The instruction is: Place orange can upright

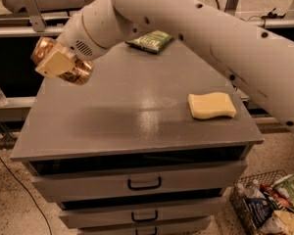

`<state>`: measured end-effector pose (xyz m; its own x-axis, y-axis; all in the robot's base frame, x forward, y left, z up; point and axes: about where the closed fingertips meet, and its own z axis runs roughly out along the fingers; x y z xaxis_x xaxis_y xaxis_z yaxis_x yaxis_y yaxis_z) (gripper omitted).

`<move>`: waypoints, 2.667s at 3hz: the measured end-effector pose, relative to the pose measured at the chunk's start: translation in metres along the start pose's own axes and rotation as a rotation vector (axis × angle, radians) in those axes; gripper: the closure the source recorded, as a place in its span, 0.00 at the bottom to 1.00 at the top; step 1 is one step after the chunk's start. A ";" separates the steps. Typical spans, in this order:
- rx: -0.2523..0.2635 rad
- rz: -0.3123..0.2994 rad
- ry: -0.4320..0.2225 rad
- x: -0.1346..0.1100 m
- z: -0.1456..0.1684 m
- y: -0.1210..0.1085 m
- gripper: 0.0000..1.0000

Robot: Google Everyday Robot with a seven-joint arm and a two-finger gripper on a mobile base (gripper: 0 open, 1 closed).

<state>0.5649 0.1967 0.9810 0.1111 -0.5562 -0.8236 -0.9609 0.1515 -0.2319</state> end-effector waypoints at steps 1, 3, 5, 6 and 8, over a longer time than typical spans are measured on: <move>0.010 -0.004 -0.212 -0.018 0.008 -0.007 1.00; 0.012 -0.024 -0.499 -0.034 0.029 -0.016 1.00; -0.006 -0.028 -0.557 -0.038 0.031 -0.013 1.00; -0.013 0.008 -0.595 -0.019 0.042 -0.010 1.00; -0.011 0.045 -0.506 0.021 0.048 -0.005 1.00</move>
Offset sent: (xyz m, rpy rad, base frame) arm 0.0238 0.0315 0.0325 0.5827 -0.1518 0.1316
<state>0.5841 0.2237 0.9402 0.1756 -0.0829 -0.9810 -0.9699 0.1561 -0.1868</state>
